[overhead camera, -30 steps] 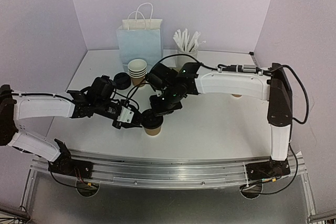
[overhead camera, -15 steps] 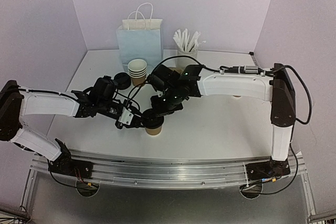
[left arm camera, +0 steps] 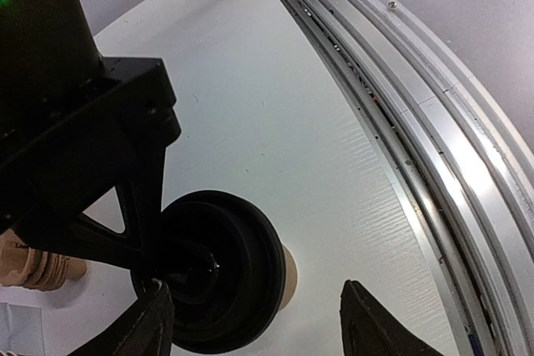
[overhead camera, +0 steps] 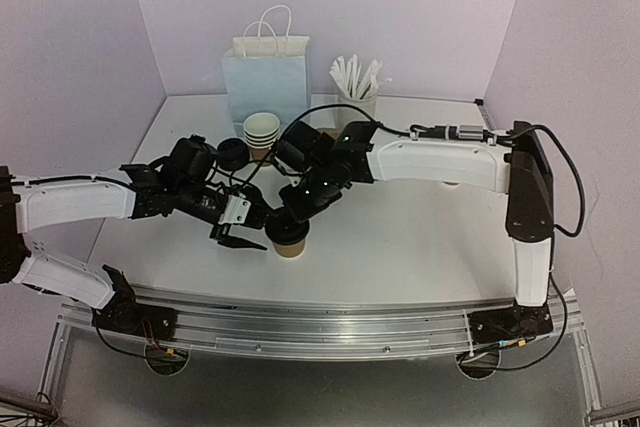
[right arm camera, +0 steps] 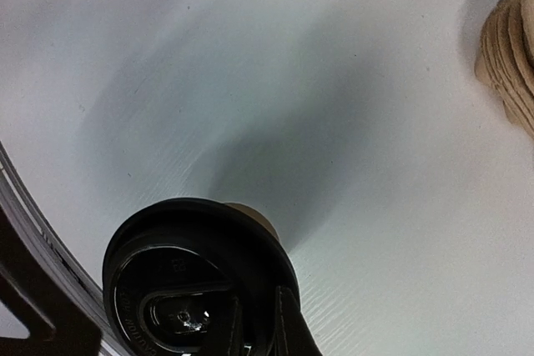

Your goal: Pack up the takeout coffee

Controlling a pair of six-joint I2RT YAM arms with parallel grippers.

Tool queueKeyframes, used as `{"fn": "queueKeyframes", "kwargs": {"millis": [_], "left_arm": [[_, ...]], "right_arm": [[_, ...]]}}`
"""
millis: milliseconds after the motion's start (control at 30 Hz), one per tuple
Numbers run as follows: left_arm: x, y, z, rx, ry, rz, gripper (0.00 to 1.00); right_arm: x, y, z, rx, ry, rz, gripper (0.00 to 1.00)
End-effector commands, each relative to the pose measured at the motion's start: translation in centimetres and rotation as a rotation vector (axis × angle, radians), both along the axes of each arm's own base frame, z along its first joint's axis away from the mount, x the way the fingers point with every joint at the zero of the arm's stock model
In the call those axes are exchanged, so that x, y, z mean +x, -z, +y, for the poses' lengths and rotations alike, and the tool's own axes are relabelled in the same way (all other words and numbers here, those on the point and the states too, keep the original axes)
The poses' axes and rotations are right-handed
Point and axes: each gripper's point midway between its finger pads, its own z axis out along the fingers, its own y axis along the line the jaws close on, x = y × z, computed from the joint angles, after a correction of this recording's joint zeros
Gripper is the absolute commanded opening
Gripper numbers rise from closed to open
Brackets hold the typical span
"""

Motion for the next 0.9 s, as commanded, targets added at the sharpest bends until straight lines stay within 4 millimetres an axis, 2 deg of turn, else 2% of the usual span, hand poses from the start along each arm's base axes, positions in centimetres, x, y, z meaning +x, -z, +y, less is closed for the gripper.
{"fn": "queueKeyframes", "kwargs": {"millis": [0, 167, 267, 467, 600, 733, 800, 867], "left_arm": [[-0.8, -2.6, 0.8, -0.01, -0.004, -0.021, 0.67], [-1.0, -1.1, 2.3, 0.028, -0.023, -0.065, 0.65], [0.0, -0.5, 2.5, 0.051, -0.063, -0.084, 0.64], [1.7, 0.4, 3.1, 0.086, -0.096, -0.091, 0.63], [1.8, 0.4, 3.5, 0.087, -0.08, -0.104, 0.63], [1.5, 0.1, 3.9, 0.081, -0.065, -0.116, 0.63], [1.4, 0.0, 4.1, 0.081, -0.066, -0.128, 0.62], [1.2, 0.2, 4.4, 0.083, -0.058, -0.143, 0.57]], "right_arm": [[-1.1, 0.7, 1.1, -0.027, -0.259, -0.005, 0.1], [-1.9, 0.0, 3.1, 0.017, -0.449, -0.013, 0.18], [-1.7, -0.6, 3.7, 0.033, -0.458, -0.026, 0.25], [-0.8, -2.2, 4.0, 0.049, -0.434, -0.069, 0.49], [0.4, -5.6, 5.1, 0.112, -0.383, -0.118, 0.53], [0.7, -8.1, 5.8, 0.189, -0.311, -0.098, 0.55], [1.1, -8.6, 5.1, 0.193, -0.222, -0.088, 0.52], [1.7, -8.4, 3.3, 0.182, -0.047, -0.055, 0.47]]}}
